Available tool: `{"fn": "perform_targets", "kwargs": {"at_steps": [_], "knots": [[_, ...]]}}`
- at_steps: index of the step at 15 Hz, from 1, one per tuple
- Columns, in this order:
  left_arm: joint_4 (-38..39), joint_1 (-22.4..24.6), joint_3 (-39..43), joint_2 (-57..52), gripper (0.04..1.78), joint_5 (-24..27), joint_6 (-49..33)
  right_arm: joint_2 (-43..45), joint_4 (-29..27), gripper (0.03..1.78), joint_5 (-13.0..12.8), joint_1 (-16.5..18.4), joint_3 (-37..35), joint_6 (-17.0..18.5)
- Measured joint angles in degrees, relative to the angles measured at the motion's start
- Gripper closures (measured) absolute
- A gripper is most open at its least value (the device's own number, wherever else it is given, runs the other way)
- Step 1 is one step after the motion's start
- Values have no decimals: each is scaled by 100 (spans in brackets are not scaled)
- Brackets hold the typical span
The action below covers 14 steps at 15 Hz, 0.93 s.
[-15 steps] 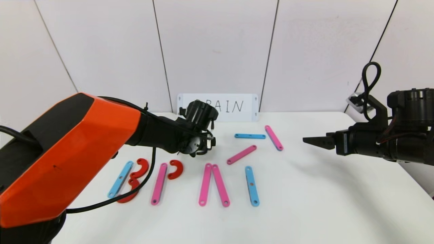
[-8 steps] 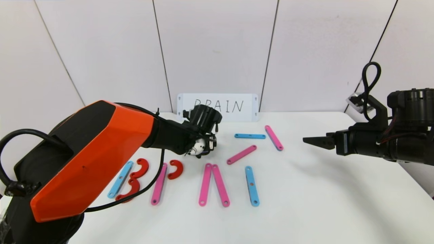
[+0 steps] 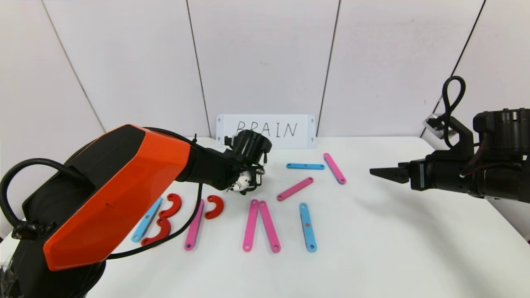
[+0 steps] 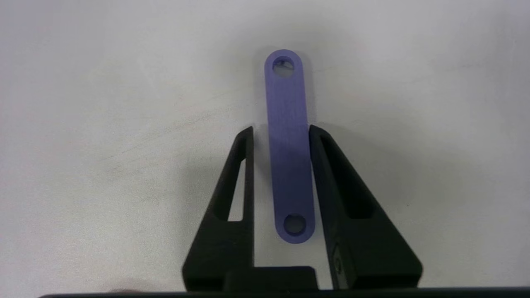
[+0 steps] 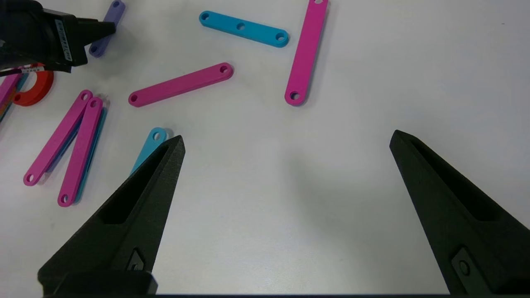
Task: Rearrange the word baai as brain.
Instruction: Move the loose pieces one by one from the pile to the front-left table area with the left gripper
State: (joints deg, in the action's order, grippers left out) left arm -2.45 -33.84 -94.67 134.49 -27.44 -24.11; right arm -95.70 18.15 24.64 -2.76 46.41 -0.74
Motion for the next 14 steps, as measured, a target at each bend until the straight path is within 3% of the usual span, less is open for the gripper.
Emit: {"fn": "perform_targets", "kwargs": {"at_steps": [2,7,14], "knots": [[0,0,10,-1,154,0,-11,0,0,8,-9,-9,-7,-2],[-2,-46,319,-246,154,-183,-151,0,0,8,-11,-11,-9,-2],[-471,-389,1150,-1258,154,-579,-1510,-2,0,8,-11,-20,-9,-2]]}}
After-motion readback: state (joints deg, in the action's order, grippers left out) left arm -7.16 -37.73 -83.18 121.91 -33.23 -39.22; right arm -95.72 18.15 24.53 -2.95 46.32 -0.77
